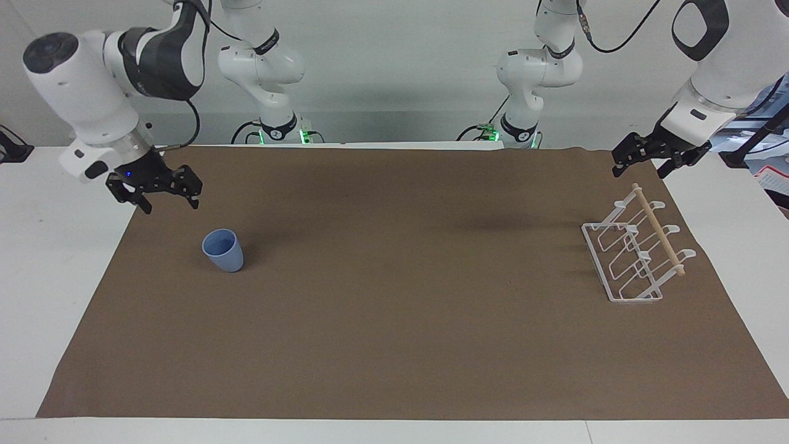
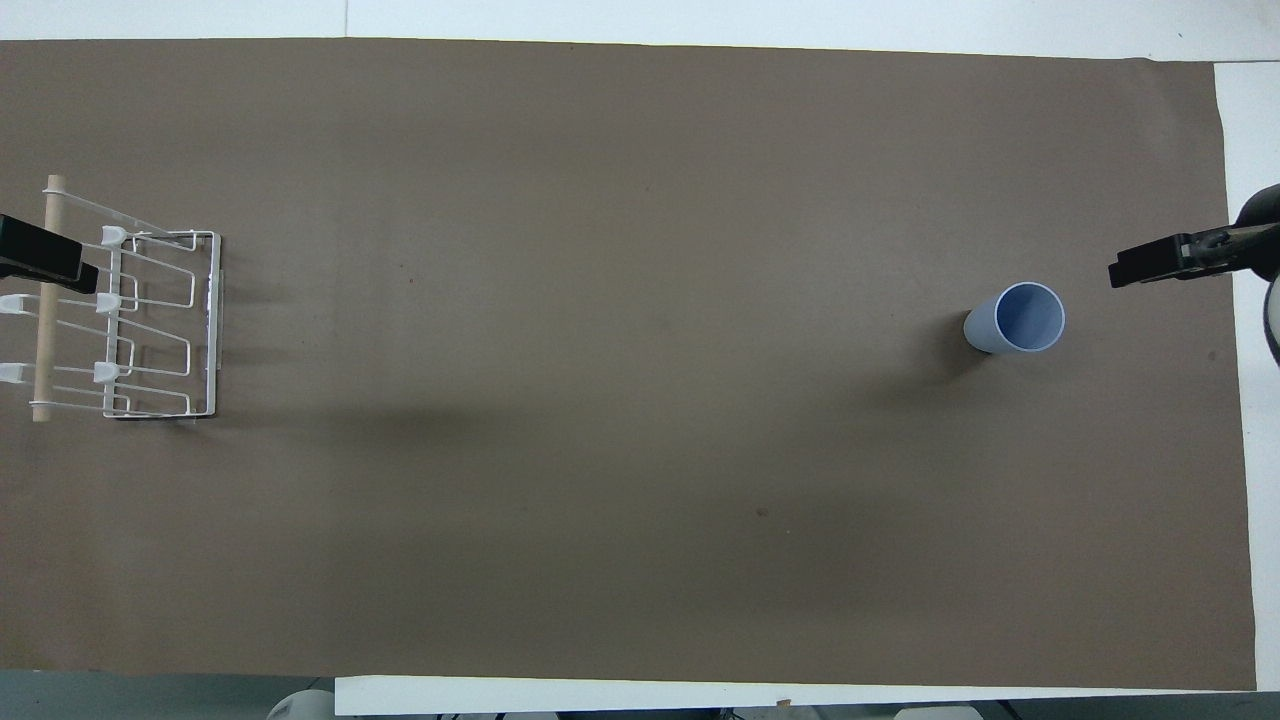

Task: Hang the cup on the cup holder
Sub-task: 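Reach the right gripper down to the light blue cup and grasp its rim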

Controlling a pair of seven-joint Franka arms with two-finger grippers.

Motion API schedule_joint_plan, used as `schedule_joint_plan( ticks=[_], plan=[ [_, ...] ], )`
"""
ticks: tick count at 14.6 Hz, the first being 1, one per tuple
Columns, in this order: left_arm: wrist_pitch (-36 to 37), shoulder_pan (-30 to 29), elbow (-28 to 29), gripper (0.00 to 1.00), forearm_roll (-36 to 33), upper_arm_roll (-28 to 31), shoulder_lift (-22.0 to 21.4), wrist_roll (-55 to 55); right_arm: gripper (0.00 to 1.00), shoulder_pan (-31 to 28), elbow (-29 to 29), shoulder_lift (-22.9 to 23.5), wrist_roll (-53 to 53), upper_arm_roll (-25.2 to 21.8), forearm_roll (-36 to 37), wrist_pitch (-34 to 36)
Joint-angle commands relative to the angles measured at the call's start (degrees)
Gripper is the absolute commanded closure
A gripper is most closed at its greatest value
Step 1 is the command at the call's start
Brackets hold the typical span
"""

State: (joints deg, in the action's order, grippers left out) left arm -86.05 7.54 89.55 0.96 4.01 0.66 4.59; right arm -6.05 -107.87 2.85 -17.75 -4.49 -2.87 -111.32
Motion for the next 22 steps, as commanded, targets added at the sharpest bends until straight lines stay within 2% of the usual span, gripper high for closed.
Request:
schedule_joint_plan(
  ticks=[1,4,10,11,13,16,19,21,22],
  plan=[
    [-1.40,0.81,1.15,0.00,0.27,0.82,-0.66,0.42,0.00,-0.28,-4.89,1.71,-1.24,0.36,-2.13,-7.58],
    [-1.66,0.38,1.59,0.00,0.27,0.82,-0.83,0.51,0.02,-0.10,-5.50,4.17,-1.59,0.36,-3.98,-8.74],
    [-2.89,-0.24,1.24,0.00,0.09,1.00,-0.22,-0.11,0.09,0.69,-12.17,4.09,-2.20,0.36,-3.72,-15.05],
    [-2.80,-0.76,1.41,0.00,0.09,1.08,-0.31,-0.11,0.13,0.60,-13.49,4.09,-3.16,0.36,-3.72,-16.72],
    [-2.72,-1.12,1.41,0.00,0.09,1.08,-0.31,-0.11,0.31,0.60,-14.38,4.09,-3.96,0.36,-3.46,-17.79],
    [-2.19,-1.12,1.41,0.00,0.09,1.08,-0.31,-0.28,0.77,0.86,-14.12,4.09,-4.58,0.36,-3.19,-16.92],
    [-2.10,-1.12,2.55,0.00,0.09,1.08,-0.83,-0.81,0.98,1.30,-13.25,4.18,-4.49,0.36,-3.11,-15.25],
    [-2.01,-1.12,2.73,0.00,0.09,1.08,-0.92,-2.99,1.00,1.48,-12.54,4.27,-4.49,0.36,-2.93,-14.11],
    [-2.10,-1.03,2.82,0.00,0.09,1.08,-0.92,-7.62,1.00,1.39,-10.89,4.35,-4.49,0.36,-2.93,-11.58]
  ],
)
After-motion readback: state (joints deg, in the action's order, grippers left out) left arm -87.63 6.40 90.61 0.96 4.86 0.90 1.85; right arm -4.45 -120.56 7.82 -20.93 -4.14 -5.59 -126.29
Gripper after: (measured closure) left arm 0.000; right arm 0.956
